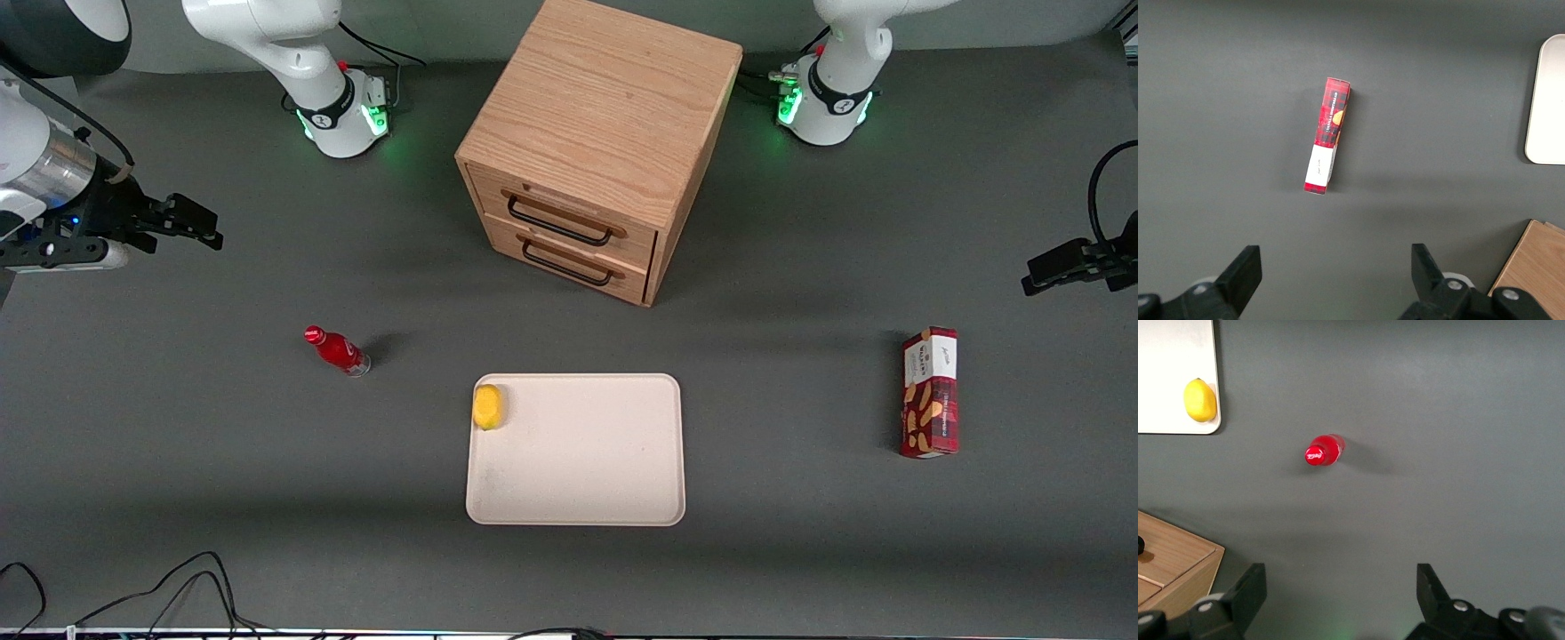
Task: Open upper drawer
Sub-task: 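Move the right gripper toward the upper drawer's black handle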
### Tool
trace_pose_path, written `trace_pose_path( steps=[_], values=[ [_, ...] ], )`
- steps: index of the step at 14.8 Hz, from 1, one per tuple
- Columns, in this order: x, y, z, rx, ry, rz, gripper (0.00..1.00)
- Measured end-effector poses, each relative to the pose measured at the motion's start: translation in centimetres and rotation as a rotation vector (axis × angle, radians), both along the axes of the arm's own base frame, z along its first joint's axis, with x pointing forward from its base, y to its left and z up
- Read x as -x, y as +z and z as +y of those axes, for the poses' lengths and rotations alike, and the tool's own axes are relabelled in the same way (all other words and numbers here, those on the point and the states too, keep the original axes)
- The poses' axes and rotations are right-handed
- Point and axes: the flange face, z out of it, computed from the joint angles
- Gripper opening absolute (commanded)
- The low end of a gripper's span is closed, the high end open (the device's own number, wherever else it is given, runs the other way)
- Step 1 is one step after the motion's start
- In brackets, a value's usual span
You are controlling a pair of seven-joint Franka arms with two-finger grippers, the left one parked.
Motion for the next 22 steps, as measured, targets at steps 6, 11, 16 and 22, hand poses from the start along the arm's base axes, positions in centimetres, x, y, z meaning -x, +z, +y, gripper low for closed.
trace_pose_path(
  steps=[6, 11, 16, 22],
  values=[
    [-0.1, 0.0, 0.8, 0.001, 0.015, -0.008, 1.0],
    [-0.8, 0.2, 9.9, 0.015, 0.179, -0.029, 1.0],
    [-0.3, 0.1, 21.2, -0.001, 0.384, -0.047, 1.0],
    [-0.8, -2.1, 30.8, -0.086, 0.554, -0.025, 1.0]
  ],
)
